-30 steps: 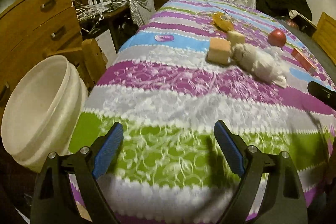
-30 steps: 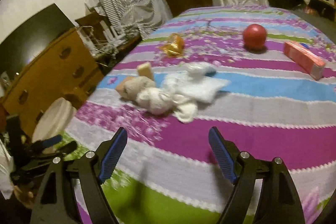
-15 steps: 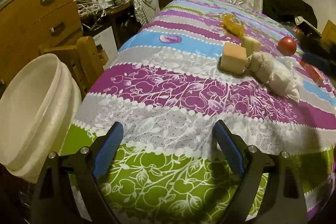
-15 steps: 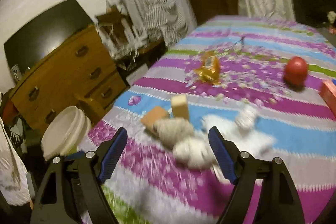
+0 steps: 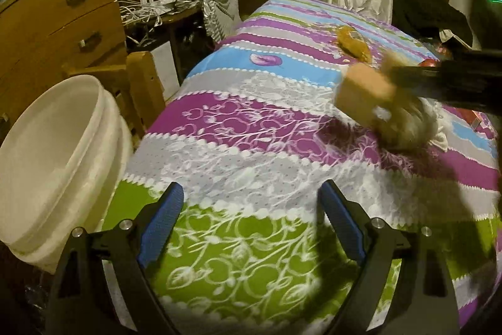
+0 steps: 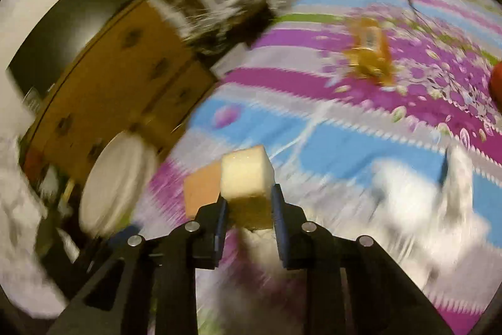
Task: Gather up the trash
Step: 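Grasp the beige sponge with the right tool and lift it, then grasp the grey cloth with the left tool while the right tool holds the sponge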
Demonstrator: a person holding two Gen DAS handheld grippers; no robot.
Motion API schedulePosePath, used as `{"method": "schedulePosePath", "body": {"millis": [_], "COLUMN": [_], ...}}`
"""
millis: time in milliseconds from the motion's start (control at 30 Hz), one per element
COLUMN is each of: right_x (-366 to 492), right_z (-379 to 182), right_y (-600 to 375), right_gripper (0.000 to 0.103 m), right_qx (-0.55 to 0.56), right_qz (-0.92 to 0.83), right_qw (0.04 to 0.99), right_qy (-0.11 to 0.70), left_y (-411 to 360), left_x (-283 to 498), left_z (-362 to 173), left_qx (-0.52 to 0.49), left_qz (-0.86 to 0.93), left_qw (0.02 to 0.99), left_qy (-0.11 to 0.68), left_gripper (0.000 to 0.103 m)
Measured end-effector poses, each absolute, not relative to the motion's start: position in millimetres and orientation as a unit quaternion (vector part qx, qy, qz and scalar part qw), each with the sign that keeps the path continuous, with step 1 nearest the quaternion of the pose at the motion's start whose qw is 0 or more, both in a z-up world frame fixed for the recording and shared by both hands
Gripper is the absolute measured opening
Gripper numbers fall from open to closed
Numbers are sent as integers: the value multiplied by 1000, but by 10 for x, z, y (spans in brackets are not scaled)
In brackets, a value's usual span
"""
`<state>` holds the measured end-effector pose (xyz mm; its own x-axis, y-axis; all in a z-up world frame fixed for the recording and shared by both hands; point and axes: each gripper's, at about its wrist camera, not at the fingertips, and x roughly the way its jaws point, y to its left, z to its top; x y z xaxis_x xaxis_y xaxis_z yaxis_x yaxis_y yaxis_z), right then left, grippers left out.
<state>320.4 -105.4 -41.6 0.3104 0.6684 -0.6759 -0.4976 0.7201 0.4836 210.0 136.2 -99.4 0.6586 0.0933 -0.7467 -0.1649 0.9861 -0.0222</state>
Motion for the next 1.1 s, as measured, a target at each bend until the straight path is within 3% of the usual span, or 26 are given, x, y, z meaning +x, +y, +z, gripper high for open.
{"method": "schedulePosePath", "body": {"millis": [200,467,600,700,1100], "right_x": [2431,1810,1682,1705,1547], "right_z": [50,-136,-240,-396,-564], "right_y": [-1969,-2802,-2956,-3280,-3508], "right_gripper": [28,28,34,33,30], "right_qx": [164,201,146,233,259], "right_qz": [337,252,180,182,162], "right_qw": [842,871,905,889,888], "right_qy": [388,372,356,349,343], "left_y": [1437,1335,1075,961,377], "left_x": [1979,1882,1880,1869,2400], "left_z": [-972,-917,-853,-834,-686], "left_qx": [-43,-42,-14,-7,25], "left_qz": [79,71,48,39,-121], "left_qw": [909,908,914,916,919], "left_qy": [408,411,402,400,376], "left_gripper": [86,86,87,87,87]}}
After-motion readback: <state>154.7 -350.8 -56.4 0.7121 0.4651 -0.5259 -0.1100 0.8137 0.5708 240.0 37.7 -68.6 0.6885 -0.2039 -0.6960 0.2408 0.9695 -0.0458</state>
